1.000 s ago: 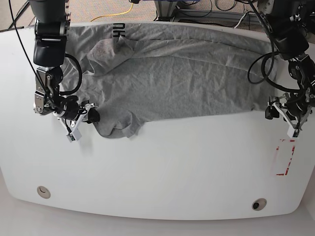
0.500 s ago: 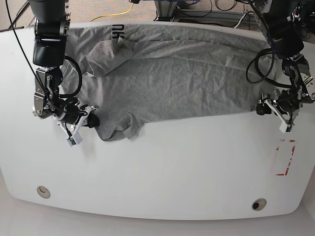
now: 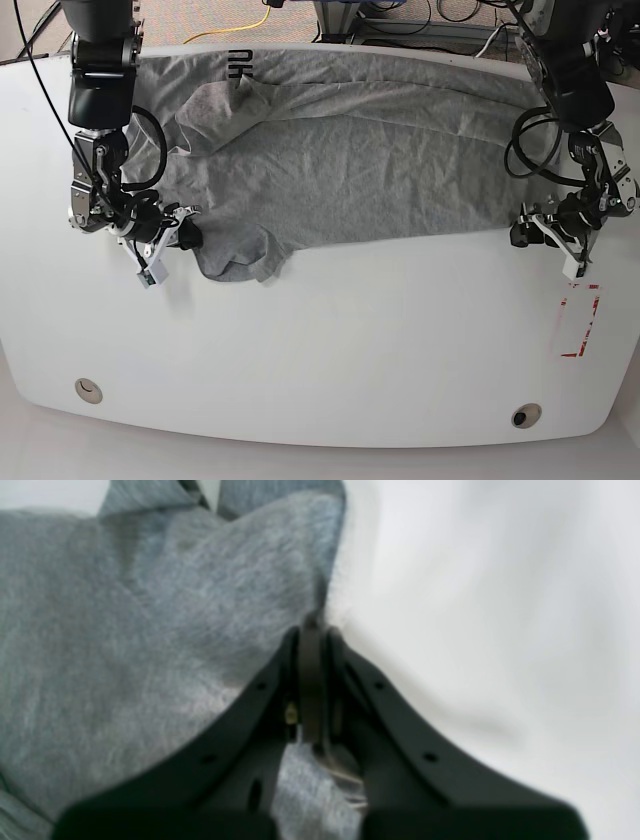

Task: Layout the t-shirt on the table in an organized manner, then fold the t-shirt properly
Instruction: 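Grasp the hem corners of the grey shirt with both grippers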

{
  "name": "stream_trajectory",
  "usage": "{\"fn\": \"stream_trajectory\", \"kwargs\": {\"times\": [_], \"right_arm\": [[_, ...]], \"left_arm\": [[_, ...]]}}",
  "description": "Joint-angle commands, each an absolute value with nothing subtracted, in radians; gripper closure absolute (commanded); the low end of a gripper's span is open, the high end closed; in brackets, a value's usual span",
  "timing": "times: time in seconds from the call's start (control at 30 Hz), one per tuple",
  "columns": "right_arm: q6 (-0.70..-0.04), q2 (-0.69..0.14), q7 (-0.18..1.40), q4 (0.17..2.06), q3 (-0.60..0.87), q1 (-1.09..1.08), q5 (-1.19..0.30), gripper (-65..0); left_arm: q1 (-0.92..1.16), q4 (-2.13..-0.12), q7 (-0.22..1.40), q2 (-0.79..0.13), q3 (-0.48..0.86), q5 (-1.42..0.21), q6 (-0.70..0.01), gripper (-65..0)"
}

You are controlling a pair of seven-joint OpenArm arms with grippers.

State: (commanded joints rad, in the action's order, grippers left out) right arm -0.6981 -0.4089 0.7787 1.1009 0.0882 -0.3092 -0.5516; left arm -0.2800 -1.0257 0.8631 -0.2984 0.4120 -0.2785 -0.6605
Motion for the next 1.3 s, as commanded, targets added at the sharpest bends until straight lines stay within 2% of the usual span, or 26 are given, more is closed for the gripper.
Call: {"fn": "stream_trajectory", "kwargs": {"times": [0.1, 0.17, 0.27, 0.43, 0.53, 0.73, 1.3], "right_arm": [[-0.698, -0.409, 0.779, 1.101, 0.091, -0.309, -0.552, -1.7], [-0.698, -0.409, 0.779, 1.101, 0.093, -0.308, -0.552, -1.7], [-0.698, -0.409, 0.779, 1.101, 0.094, -0.308, -0.552, -1.7], [-0.698, -0.409, 0.779, 1.101, 0.094, -0.306, -0.552, -1.7], [-0.698, -0.409, 0.779, 1.101, 0.094, -0.305, -0.552, -1.7], [-0.698, -0.409, 0.779, 1.101, 0.094, -0.305, -0.552, -1.7], [-0.698, -0.409, 0.779, 1.101, 0.094, -0.305, -0.552, -1.7]], "left_arm": [[-0.278, -1.05, 0.888, -0.298, 0.389, -0.278, -0.661, -21.9], [-0.278, -1.066, 0.923, -0.3, 0.389, -0.278, -0.661, -19.3], [-0.275, -1.116, 0.977, -0.3, 0.389, -0.28, -0.661, -23.7], [-0.199, -1.297, 0.998, -0.303, 0.39, -0.28, -0.662, -40.4], [-0.163, -1.374, 1.01, -0.303, 0.39, -0.28, -0.662, -46.2], [-0.147, -1.432, 1.052, -0.308, 0.39, -0.28, -0.662, -46.7], [-0.156, -1.371, 1.049, -0.308, 0.392, -0.274, -0.656, -47.1]]}}
